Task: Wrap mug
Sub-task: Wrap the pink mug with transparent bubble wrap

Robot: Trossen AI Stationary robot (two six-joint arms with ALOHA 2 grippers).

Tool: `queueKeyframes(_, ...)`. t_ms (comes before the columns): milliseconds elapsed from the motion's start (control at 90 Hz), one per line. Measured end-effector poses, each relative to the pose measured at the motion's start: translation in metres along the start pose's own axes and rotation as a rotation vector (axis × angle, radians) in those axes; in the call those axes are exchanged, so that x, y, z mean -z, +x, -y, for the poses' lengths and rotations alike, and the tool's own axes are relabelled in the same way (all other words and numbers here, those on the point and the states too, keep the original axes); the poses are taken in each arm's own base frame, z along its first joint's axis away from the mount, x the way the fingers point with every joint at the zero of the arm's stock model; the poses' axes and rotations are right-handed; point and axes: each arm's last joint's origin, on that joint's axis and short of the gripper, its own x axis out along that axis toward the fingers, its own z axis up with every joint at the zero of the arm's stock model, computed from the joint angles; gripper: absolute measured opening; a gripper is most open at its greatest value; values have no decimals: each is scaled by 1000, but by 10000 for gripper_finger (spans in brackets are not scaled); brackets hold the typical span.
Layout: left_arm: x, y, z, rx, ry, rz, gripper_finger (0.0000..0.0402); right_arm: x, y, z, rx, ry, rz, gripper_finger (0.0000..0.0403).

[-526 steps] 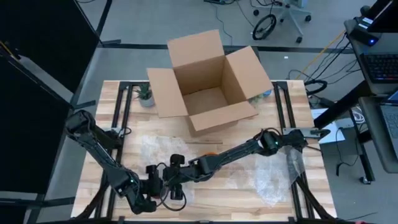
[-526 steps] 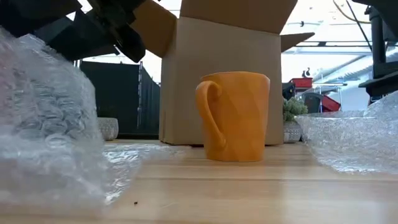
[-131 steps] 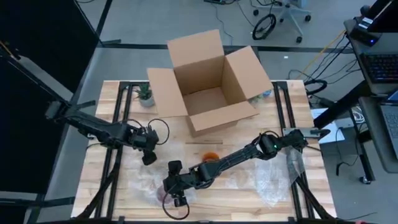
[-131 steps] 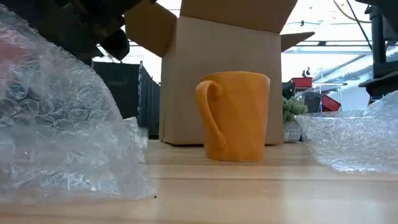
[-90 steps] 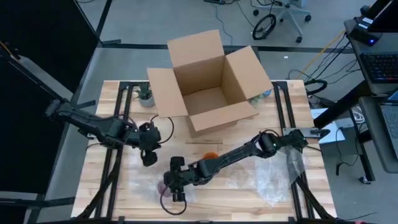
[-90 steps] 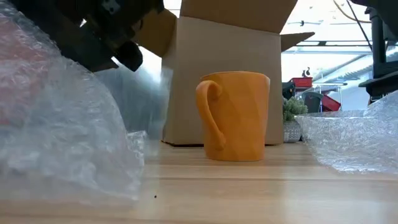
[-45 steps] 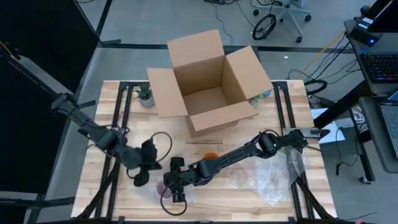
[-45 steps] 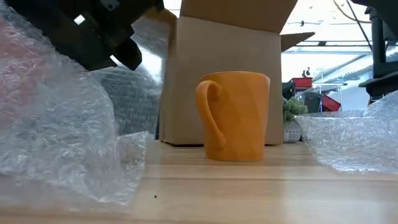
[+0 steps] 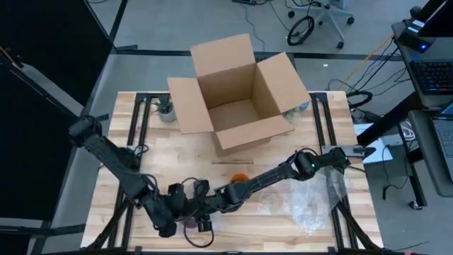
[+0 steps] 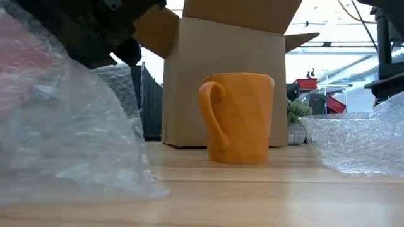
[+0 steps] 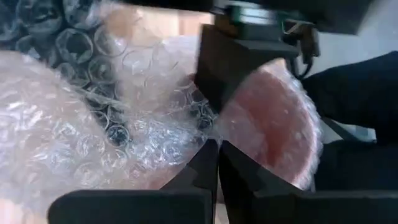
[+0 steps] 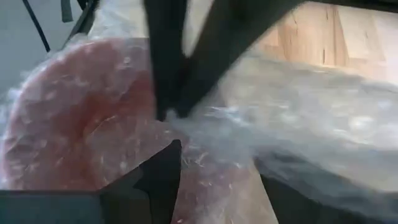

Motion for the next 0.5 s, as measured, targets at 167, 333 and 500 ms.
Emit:
queueKeyframes(167,5,-1,7,34,22,-10,0,-8,-7,2,3,-16,-5,192)
queueKeyframes(333,8,0,9,42,27,-26,0,-25,-23,4,8,-85,-2,192)
queueKeyframes(500,7,0,8,39,26,-19,0,-31,-38,0,0,-119,-64,192)
